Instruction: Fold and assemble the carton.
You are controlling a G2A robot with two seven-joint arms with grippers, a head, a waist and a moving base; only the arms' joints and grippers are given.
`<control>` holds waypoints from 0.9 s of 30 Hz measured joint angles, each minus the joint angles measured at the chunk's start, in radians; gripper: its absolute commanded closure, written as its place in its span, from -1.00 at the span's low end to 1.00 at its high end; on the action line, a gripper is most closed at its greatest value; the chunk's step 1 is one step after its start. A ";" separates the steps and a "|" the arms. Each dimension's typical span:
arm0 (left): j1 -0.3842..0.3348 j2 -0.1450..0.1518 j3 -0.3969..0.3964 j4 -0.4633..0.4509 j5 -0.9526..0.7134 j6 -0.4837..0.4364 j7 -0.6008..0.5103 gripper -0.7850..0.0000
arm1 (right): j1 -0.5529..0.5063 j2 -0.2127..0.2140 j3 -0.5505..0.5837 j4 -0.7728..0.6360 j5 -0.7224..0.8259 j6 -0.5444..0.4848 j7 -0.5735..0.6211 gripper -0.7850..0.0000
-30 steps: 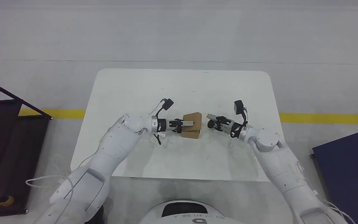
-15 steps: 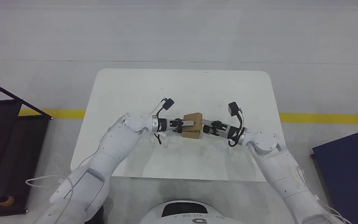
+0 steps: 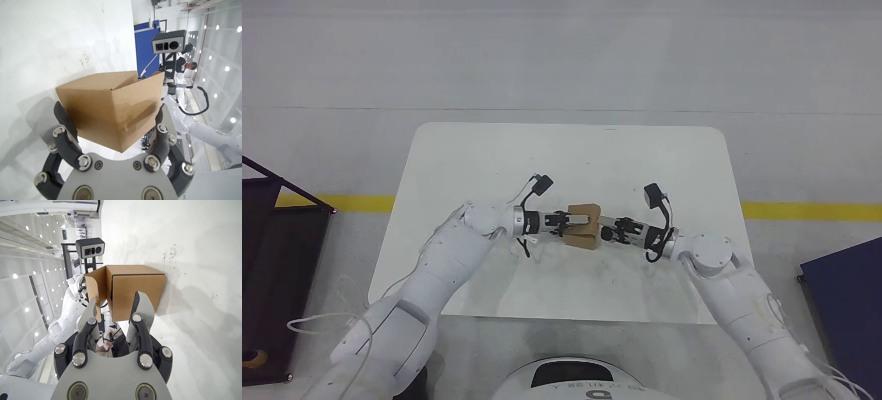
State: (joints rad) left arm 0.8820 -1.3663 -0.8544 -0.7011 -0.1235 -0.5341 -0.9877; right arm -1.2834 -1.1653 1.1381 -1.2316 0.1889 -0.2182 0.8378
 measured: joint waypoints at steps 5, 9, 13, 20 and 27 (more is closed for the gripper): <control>0.001 0.000 0.000 0.003 0.000 0.000 0.000 -1.00 | 0.008 -0.002 -0.010 0.011 0.002 -0.001 0.000 0.00; 0.001 0.000 0.002 0.004 0.003 0.000 0.002 -1.00 | 0.013 -0.003 -0.015 0.016 0.001 -0.002 0.001 0.00; 0.001 -0.001 0.007 0.003 0.015 0.002 0.012 -1.00 | 0.017 -0.004 -0.022 0.021 0.000 0.003 0.002 0.00; 0.000 -0.003 0.011 0.004 0.019 0.007 0.015 -1.00 | 0.024 -0.006 -0.032 0.030 0.000 0.003 0.003 0.00; -0.002 -0.004 0.013 0.006 0.020 0.007 0.014 -1.00 | 0.029 -0.006 -0.035 0.036 0.002 -0.001 0.005 0.01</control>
State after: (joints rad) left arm 0.8802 -1.3699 -0.8411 -0.6949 -0.1032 -0.5273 -0.9734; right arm -1.2548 -1.1710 1.1029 -1.1960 0.1911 -0.2193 0.8424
